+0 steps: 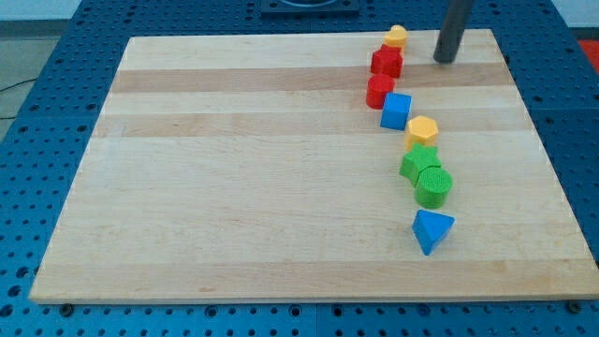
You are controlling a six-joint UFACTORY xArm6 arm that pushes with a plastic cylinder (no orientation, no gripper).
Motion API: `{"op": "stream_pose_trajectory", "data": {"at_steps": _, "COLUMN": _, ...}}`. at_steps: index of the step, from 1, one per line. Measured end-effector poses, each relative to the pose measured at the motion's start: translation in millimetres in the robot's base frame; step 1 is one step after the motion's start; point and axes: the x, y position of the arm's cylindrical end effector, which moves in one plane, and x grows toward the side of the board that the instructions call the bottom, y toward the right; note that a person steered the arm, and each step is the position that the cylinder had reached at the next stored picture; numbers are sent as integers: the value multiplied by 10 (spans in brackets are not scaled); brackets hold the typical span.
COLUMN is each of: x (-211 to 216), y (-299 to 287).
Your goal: Push the red star to the top center of the board
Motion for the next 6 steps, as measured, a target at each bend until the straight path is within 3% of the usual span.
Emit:
{"op": "stream_pose_trajectory", "data": {"at_steps": 1, "x": -80, "y": -787}}
{"op": "stream_pose_trajectory", "data": {"at_steps": 2, "x": 342, "y": -184}}
{"op": "stream_pose_trajectory", "data": {"at_steps": 3, "x": 460, "y": -254}}
{"op": "stream_pose_trajectory", "data": {"at_steps": 4, "x": -56, "y": -1232}}
{"op": "stream_pose_trajectory", "data": {"at_steps": 5, "x": 155, "y": -1495}}
{"op": "stream_pose_trajectory", "data": {"at_steps": 6, "x": 710, "y": -1038}}
